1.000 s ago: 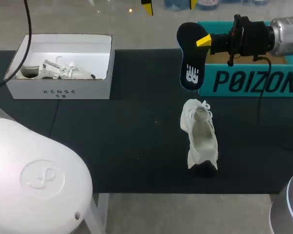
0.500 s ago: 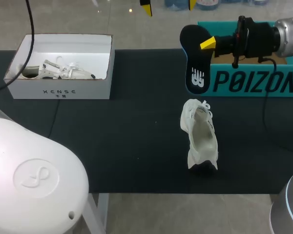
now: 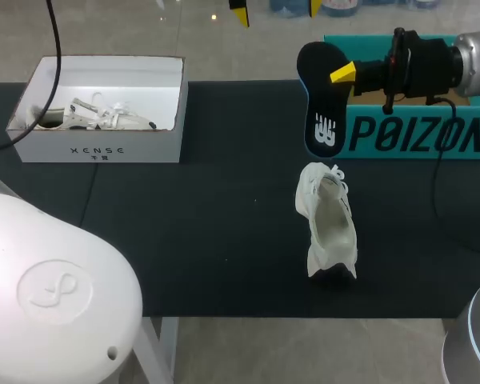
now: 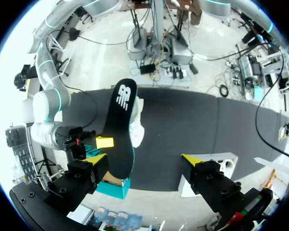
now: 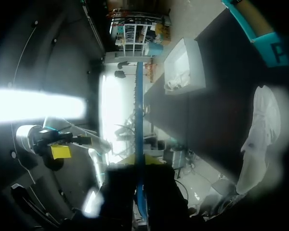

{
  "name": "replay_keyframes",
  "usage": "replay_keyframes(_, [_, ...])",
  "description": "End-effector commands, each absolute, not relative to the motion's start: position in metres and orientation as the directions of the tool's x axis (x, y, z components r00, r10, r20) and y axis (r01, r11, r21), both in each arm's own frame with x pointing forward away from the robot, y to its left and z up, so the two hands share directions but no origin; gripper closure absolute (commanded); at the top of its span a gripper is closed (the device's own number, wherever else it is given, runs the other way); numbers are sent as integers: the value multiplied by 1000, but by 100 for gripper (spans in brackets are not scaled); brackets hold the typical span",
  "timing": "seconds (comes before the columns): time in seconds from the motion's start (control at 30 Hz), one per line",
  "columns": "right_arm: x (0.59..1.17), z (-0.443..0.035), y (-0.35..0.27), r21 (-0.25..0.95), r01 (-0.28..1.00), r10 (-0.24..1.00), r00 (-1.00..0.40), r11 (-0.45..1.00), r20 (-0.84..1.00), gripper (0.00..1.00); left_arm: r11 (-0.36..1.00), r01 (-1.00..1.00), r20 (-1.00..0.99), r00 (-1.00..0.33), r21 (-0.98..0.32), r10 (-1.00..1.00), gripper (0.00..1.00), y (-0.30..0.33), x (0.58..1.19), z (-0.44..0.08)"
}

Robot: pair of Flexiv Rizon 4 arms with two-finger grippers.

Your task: Take the shoe out of the shoebox, open the shoe tongue, remove and reinsert the insole, then place the shoe into the shoebox

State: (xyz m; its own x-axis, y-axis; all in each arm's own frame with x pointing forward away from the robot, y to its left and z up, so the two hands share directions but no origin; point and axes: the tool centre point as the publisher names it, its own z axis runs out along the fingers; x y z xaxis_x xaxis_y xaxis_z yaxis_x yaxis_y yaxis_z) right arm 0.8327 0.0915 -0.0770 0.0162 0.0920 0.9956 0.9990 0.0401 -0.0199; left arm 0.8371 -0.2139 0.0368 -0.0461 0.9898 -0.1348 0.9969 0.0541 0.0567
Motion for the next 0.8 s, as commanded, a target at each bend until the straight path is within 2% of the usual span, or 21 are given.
replay_keyframes(0.03, [833,-77,92,-21,999,94,17,39,995,100,55,997,-135,-46,61,990,0,-212,837,37])
replay_keyframes(0.13, [833,-77,92,-21,999,94,17,39,995,100,33,996,-220,-14,83,975,0,-223,838,44])
replay_keyframes(0.27, [833,-77,92,-21,999,94,17,39,995,100,47,994,-453,3,99,892,0,-231,842,52])
replay_keyframes(0.47, [833,-77,92,-21,999,94,17,39,995,100,26,1000,-783,-19,-3,622,0,-225,835,43])
replay_keyframes(0.73, [833,-77,92,-21,999,94,17,39,995,100,73,997,-973,-47,-31,227,0,-208,812,19])
replay_keyframes(0.8, [833,-77,92,-21,999,94,17,39,995,100,120,992,-989,-59,-43,138,0,-204,807,15])
